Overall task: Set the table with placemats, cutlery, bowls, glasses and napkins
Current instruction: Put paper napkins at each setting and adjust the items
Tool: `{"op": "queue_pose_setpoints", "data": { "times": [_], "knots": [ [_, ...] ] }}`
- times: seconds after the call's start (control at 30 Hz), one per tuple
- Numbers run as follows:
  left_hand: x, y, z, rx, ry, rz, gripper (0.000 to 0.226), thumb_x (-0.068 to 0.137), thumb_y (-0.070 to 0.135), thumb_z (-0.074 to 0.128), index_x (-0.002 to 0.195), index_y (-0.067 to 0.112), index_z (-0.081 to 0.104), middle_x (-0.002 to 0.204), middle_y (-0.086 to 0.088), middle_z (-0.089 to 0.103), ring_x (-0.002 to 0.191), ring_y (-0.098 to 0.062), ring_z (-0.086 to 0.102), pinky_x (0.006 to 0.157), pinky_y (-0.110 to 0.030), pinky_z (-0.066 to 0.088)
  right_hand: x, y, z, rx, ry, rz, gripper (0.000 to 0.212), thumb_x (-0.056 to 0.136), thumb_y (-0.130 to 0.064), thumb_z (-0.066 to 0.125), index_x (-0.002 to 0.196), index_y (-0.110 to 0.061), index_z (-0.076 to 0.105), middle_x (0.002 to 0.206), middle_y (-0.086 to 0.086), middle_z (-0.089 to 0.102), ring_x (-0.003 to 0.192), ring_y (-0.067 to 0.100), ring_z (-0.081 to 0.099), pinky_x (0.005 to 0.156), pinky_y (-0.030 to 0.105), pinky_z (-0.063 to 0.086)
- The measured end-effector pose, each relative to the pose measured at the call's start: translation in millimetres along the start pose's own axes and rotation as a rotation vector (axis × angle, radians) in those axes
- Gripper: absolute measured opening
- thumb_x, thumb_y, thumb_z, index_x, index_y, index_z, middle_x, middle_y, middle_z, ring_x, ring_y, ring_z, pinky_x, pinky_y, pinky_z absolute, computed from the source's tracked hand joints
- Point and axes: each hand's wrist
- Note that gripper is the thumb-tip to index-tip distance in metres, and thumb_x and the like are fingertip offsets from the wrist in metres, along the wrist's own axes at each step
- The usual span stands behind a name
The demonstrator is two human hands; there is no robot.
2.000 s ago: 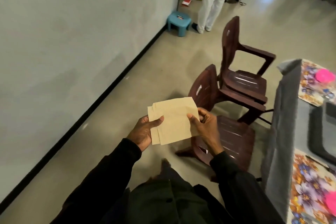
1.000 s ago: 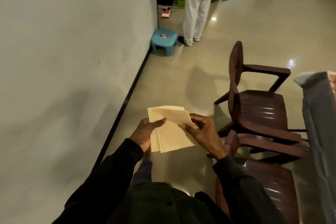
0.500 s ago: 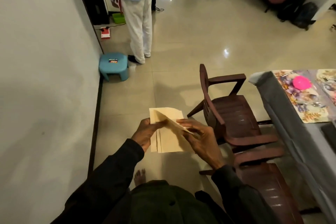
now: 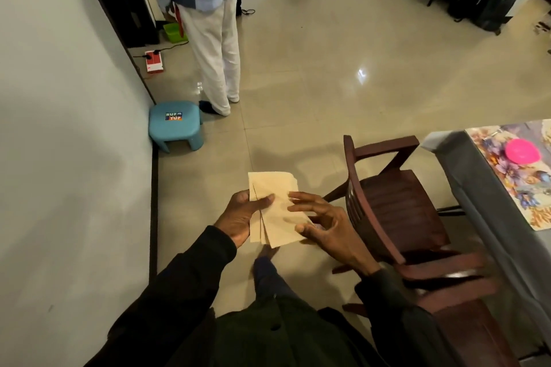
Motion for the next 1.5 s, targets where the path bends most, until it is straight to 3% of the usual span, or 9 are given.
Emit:
{"op": "queue_pose_setpoints", "data": {
  "times": [0.1,0.2,0.3,0.6,0.83,1.03,1.27,1.4,1.5],
  "knots": [
    [48,36,-3,0.039,-0.014,0.015,0.031,0.093,0.006,0.067,0.124,0.005,0.064,0.122,-0.018,0.072,0.115,-0.035,0.068,0.091,-0.041,0.058,58,10,-18,0.056,0.153,0.058,0.040,0.088,-0.044,0.074,0.118,-0.017,0.074,0.127,-0.003,0.069,0.115,0.013,0.065,0.078,0.027,0.059],
    [93,75,5,0.089,0.000,-0.004,0.041,0.089,0.015,0.071,0.126,0.001,0.063,0.124,-0.020,0.070,0.119,-0.038,0.065,0.101,-0.048,0.053,119,16,-40,0.033,0.177,0.179,0.024,0.089,-0.018,0.078,0.112,-0.018,0.074,0.105,-0.004,0.075,0.093,0.013,0.070,0.077,0.025,0.056],
    [138,114,19,0.117,0.010,-0.008,0.043,0.087,0.022,0.072,0.124,0.002,0.064,0.122,-0.020,0.071,0.118,-0.038,0.066,0.100,-0.048,0.054,174,15,-63,0.043,0.158,0.211,0.025,0.086,-0.014,0.081,0.110,-0.017,0.075,0.090,0.002,0.075,0.080,0.010,0.067,0.075,0.022,0.054],
    [261,189,80,0.249,-0.093,-0.069,0.040,0.088,0.009,0.073,0.127,0.005,0.064,0.120,-0.018,0.072,0.116,-0.037,0.067,0.096,-0.047,0.057,280,24,-151,0.063,0.377,0.313,0.009,0.094,-0.022,0.071,0.096,-0.017,0.078,0.099,-0.001,0.075,0.095,0.020,0.071,0.083,0.039,0.062],
    [369,220,143,0.400,-0.244,-0.194,0.033,0.089,0.006,0.071,0.121,0.006,0.065,0.107,-0.013,0.077,0.094,-0.027,0.075,0.069,-0.036,0.062,321,45,-215,0.146,0.564,0.394,0.013,0.091,-0.023,0.075,0.099,-0.013,0.075,0.103,0.001,0.074,0.096,0.014,0.070,0.083,0.027,0.059],
    [477,252,210,0.537,-0.477,-0.292,0.061,0.070,0.021,0.081,0.126,0.005,0.063,0.113,-0.017,0.075,0.104,-0.034,0.072,0.076,-0.040,0.062,365,58,-279,0.156,0.788,0.454,0.017,0.089,-0.022,0.078,0.101,-0.010,0.077,0.099,-0.001,0.075,0.091,0.007,0.070,0.077,0.022,0.055],
    [574,300,292,0.708,-0.716,-0.330,0.038,0.088,0.015,0.075,0.123,0.003,0.065,0.115,-0.016,0.074,0.108,-0.037,0.069,0.088,-0.047,0.059,409,43,-341,0.240,1.133,0.506,0.010,0.090,-0.017,0.076,0.096,-0.009,0.075,0.090,-0.003,0.076,0.082,0.004,0.071,0.068,0.017,0.054],
    [605,307,327,0.754,-0.826,-0.344,0.071,0.064,0.031,0.094,0.123,0.003,0.065,0.113,-0.015,0.075,0.105,-0.034,0.071,0.084,-0.043,0.060,421,43,-364,0.271,1.303,0.513,0.008,0.088,-0.013,0.078,0.093,-0.011,0.074,0.091,0.001,0.076,0.084,0.009,0.072,0.069,0.019,0.056],
    [623,302,356,0.765,-0.845,-0.373,0.048,0.079,0.013,0.082,0.121,0.002,0.065,0.114,-0.017,0.075,0.107,-0.035,0.069,0.087,-0.044,0.059,424,48,-385,0.258,1.353,0.525,0.015,0.086,-0.014,0.080,0.099,-0.008,0.074,0.096,0.004,0.075,0.090,0.014,0.073,0.075,0.024,0.059]
  ]
}}
Point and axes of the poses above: each hand's wrist, its own x-axis towards the middle knuckle, its own z-axis out of the palm, y = z × x
